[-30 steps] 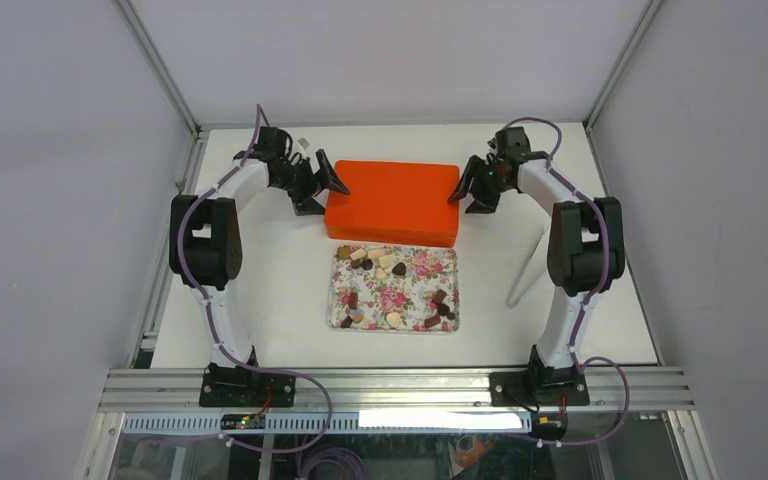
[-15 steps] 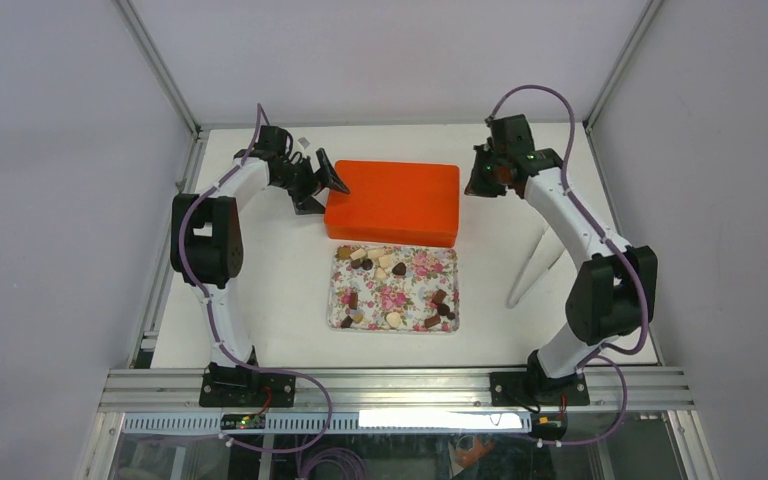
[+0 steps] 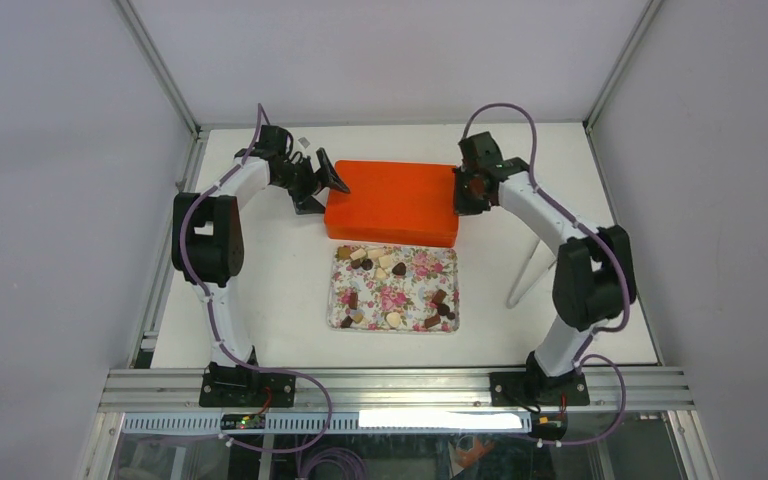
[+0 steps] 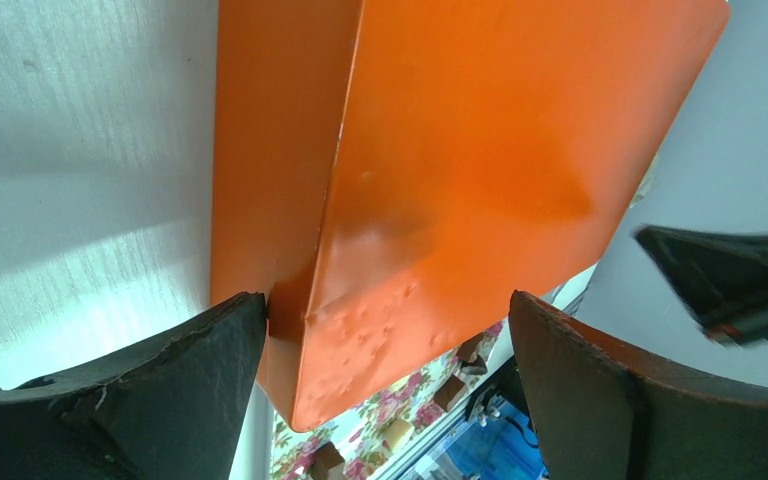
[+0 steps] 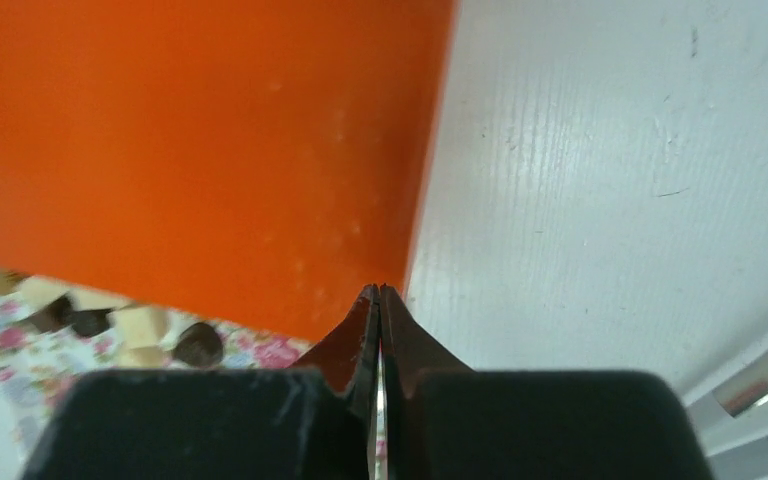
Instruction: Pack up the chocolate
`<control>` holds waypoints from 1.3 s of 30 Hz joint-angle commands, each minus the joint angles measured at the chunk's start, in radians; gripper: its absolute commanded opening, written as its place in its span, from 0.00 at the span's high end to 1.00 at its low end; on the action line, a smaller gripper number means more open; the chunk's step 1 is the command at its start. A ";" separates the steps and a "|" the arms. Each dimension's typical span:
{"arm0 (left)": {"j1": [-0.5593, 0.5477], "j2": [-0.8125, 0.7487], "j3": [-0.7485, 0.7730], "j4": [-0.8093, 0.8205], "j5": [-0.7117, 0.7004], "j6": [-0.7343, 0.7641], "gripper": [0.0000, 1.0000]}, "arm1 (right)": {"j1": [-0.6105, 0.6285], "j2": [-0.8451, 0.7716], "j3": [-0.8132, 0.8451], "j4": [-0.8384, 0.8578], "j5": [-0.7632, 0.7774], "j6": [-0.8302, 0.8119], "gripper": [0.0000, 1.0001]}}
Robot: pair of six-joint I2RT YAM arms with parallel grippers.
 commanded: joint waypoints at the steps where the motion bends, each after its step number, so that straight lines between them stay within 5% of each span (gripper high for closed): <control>1: -0.018 -0.001 0.032 0.023 0.023 -0.004 0.06 | -0.007 0.148 -0.067 0.099 0.076 -0.006 1.00; 12: -0.017 -0.005 0.037 0.022 0.022 -0.007 0.06 | 0.020 0.009 0.155 0.059 0.091 -0.028 1.00; 20: -0.017 -0.011 0.040 0.019 0.021 -0.009 0.06 | -0.039 0.297 0.548 -0.079 0.090 -0.030 1.00; 29: -0.017 -0.011 0.038 0.015 0.025 -0.015 0.05 | -0.066 0.588 0.667 -0.072 0.129 0.002 1.00; 33: -0.017 -0.017 0.030 0.013 0.029 -0.013 0.05 | -0.066 0.756 0.882 -0.262 0.107 -0.002 1.00; 39: -0.017 -0.030 0.040 0.002 0.018 -0.006 0.05 | -0.035 0.483 0.777 -0.102 0.102 -0.015 1.00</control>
